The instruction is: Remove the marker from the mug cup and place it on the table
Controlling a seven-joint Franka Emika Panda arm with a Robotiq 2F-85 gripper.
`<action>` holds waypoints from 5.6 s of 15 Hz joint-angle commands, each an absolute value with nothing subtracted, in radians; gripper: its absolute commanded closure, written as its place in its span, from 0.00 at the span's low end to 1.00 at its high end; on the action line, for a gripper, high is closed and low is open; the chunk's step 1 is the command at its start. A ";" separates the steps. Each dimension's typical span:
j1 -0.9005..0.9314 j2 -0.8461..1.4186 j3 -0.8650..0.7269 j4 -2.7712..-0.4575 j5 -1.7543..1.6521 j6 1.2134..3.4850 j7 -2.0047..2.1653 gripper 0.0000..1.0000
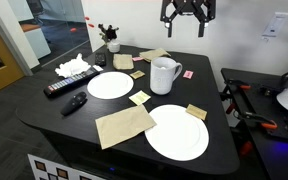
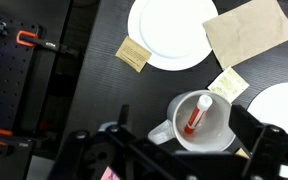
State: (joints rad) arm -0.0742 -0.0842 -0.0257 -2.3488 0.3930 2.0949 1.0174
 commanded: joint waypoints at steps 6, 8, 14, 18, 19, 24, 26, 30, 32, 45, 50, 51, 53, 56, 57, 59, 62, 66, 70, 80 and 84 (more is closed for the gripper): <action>-0.068 -0.080 -0.031 -2.349 0.416 2.106 1.080 0.00; -0.067 -0.080 -0.031 -2.349 0.416 2.106 1.080 0.00; -0.068 -0.054 -0.033 -2.340 0.417 2.117 1.085 0.03; -0.069 -0.039 -0.035 -2.339 0.419 2.127 1.084 0.22; -0.069 -0.035 -0.035 -2.340 0.418 2.138 1.085 0.20; -0.067 -0.008 -0.036 -2.354 0.424 2.247 1.088 0.22; -0.065 0.007 -0.036 -2.358 0.429 2.289 1.086 0.23; -0.061 0.031 -0.035 -2.360 0.434 2.342 1.086 0.34; -0.060 0.037 -0.035 -2.361 0.436 2.358 1.085 0.46; -0.040 0.080 -0.026 -2.350 0.442 2.382 1.072 0.59; -0.031 0.094 -0.023 -2.345 0.442 2.381 1.070 0.59; -0.030 0.097 -0.023 -2.344 0.442 2.380 1.069 0.60; -0.029 0.102 -0.023 -2.343 0.442 2.379 1.069 0.60; -0.027 0.105 -0.023 -2.346 0.445 2.381 1.065 0.60; -0.027 0.108 -0.023 -2.345 0.446 2.382 1.065 0.60; -0.025 0.117 -0.024 -2.342 0.442 2.385 1.068 0.60; -0.025 0.127 -0.024 -2.338 0.442 2.392 1.067 0.60; -0.026 0.142 -0.024 -2.330 0.445 2.401 1.063 0.61; -0.023 0.157 -0.021 -2.323 0.445 2.400 1.063 0.62; -0.019 0.203 -0.014 -2.292 0.462 2.395 1.049 0.63; -0.017 0.216 -0.012 -2.282 0.480 2.391 1.039 0.91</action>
State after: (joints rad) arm -0.0189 0.1972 -0.0153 -2.3042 0.4440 2.3875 1.0636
